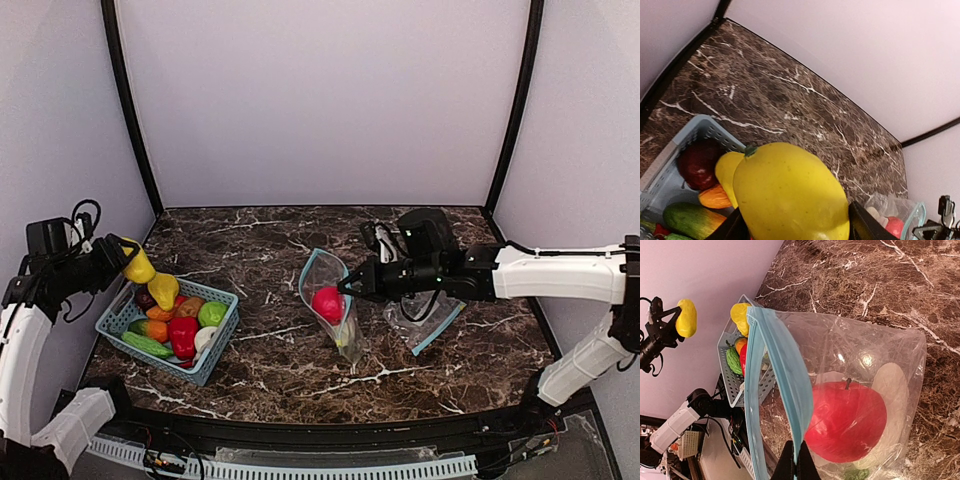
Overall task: Place the food in the zip-top bag and seal the zipper
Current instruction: Place the fake fruit in the zipper food storage bag.
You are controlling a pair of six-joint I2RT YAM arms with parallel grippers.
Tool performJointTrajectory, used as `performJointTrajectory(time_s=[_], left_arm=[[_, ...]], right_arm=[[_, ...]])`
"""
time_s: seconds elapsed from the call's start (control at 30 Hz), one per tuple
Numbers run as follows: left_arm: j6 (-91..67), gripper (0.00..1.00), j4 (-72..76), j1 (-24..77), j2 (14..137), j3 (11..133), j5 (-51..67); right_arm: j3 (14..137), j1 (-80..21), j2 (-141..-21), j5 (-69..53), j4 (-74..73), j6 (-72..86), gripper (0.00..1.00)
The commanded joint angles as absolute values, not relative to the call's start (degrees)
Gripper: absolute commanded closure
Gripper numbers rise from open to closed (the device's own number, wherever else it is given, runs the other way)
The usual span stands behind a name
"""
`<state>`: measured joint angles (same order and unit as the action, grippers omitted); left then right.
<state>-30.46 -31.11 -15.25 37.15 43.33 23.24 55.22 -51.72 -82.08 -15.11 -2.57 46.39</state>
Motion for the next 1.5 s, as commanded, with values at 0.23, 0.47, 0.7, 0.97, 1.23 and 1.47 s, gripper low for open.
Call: performJointTrajectory(time_s=[0.23, 0.47, 0.7, 0.97, 1.23, 1.47], left_arm=[[-34.38, 0.55, -25.12, 15.31, 47.14, 51.01, 17.33], [-36.88, 0.56, -16.14, 33.65, 59.99, 57.83, 10.74], [-40.99, 0.56, -3.62, 43.99, 71.04, 61.92, 12.72], [-43.76, 0.56, 1.32, 49.8, 79.7, 64.52, 14.63], [-45.56, 0.56, 2.05, 50.97, 83.71, 63.28, 14.69], [-45.44, 0.56, -1.81, 51.06, 86.57, 63.2, 13.35]], right_arm=[[57.45, -51.33, -84.0, -16.61, -0.62, 45.56, 1.0], [58.2, -51.33, -84.2, -16.23, -1.35, 45.57, 1.0], [58.29, -51.34, -84.16, -16.16, -1.93, 45.44, 1.0], [58.83, -51.38, -84.11, -15.65, -1.85, 45.44, 1.0], [59.21, -51.43, -83.94, -15.86, -1.76, 45.35, 1.0], [59.14, -51.41, -83.67, -15.96, -1.67, 45.3, 1.0]])
